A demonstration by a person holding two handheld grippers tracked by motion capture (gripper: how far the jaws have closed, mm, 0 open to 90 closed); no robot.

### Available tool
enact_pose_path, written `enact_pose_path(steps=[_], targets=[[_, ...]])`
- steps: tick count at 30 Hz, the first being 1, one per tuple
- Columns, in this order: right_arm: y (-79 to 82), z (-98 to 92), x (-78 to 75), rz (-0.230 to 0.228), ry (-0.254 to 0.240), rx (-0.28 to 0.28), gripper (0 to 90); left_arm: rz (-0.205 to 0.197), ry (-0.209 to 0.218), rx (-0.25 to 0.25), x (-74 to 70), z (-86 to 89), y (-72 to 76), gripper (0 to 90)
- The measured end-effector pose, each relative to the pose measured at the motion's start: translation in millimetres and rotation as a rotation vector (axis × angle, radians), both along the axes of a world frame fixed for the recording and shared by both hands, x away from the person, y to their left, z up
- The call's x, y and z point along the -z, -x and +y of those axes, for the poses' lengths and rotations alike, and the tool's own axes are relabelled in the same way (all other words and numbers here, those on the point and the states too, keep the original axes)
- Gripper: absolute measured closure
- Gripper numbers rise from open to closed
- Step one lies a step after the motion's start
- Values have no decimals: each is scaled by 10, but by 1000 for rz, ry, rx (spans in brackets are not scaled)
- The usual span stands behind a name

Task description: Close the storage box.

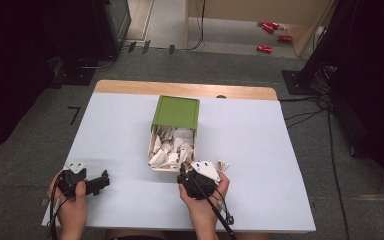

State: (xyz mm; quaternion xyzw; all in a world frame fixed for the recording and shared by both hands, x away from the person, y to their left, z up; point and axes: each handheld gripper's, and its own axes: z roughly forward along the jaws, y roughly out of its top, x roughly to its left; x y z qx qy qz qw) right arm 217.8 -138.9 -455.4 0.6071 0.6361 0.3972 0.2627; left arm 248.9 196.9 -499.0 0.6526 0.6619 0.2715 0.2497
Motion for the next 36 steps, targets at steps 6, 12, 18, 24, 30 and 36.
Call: enact_pose_path(steps=[6, 12, 18, 24, 30, 36], targets=[[74, -13, 96, 29, 0, -22, 413, 0, 0, 0, 0, 0, 0, 0], [122, -5, 184, 45, 1, -45, 413, 0, 0, 0, 0, 0, 0, 0], [108, 26, 229, 60, 2, -58, 435, 0, 0, 0, 0, 0, 0, 0], [95, 40, 232, 62, -11, -65, 437, 0, 0, 0, 0, 0, 0, 0], [72, 51, 215, 61, -7, -66, 441, 0, 0, 0, 0, 0, 0, 0], [7, 48, 194, 51, -6, -45, 460, 0, 0, 0, 0, 0, 0, 0]])
